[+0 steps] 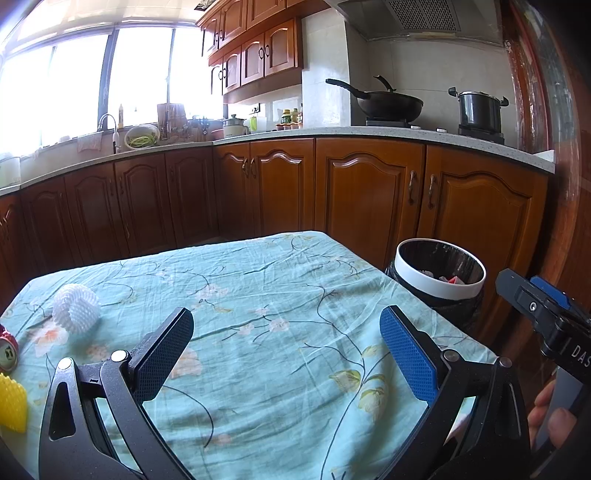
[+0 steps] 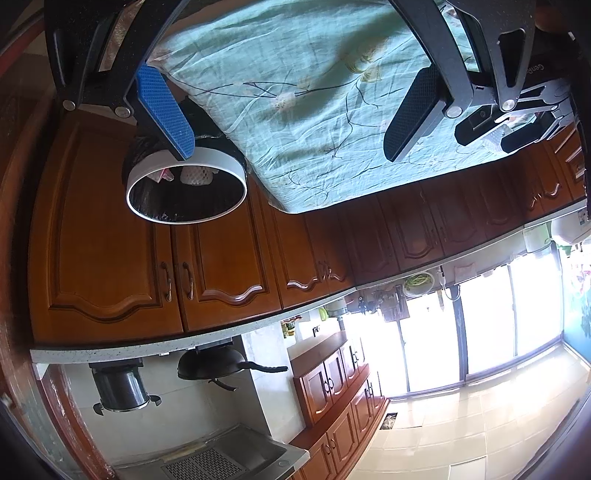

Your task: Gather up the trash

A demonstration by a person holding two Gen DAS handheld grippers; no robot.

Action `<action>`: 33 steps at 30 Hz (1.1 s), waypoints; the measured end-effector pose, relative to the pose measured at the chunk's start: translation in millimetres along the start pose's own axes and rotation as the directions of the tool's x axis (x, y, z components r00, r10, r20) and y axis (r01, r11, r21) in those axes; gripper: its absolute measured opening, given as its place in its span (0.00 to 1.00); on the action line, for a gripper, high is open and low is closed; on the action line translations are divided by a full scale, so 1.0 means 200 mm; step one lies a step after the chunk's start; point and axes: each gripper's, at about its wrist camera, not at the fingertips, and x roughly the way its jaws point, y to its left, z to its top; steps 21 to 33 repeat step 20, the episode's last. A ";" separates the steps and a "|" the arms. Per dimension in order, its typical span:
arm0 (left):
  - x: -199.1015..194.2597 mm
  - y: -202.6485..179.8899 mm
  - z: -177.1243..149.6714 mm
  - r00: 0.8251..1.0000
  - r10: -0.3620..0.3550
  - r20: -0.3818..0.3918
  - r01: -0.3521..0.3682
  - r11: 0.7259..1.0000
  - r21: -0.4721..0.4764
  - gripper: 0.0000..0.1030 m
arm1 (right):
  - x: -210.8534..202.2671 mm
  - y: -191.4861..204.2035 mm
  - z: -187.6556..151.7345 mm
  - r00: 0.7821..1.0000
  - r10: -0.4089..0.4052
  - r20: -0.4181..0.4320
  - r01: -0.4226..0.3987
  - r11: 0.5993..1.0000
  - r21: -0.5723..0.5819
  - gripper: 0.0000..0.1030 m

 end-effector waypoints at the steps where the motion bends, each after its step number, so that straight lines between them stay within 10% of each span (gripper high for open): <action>1: 0.00 0.00 0.00 1.000 -0.001 -0.001 0.001 1.000 -0.001 1.00 | 0.00 0.00 0.00 1.000 0.000 -0.001 0.000 1.000 0.000 1.00; 33: 0.03 0.01 0.01 1.000 -0.011 -0.011 0.011 1.000 -0.007 1.00 | 0.05 -0.05 0.02 1.000 0.014 -0.020 -0.014 1.000 0.017 1.00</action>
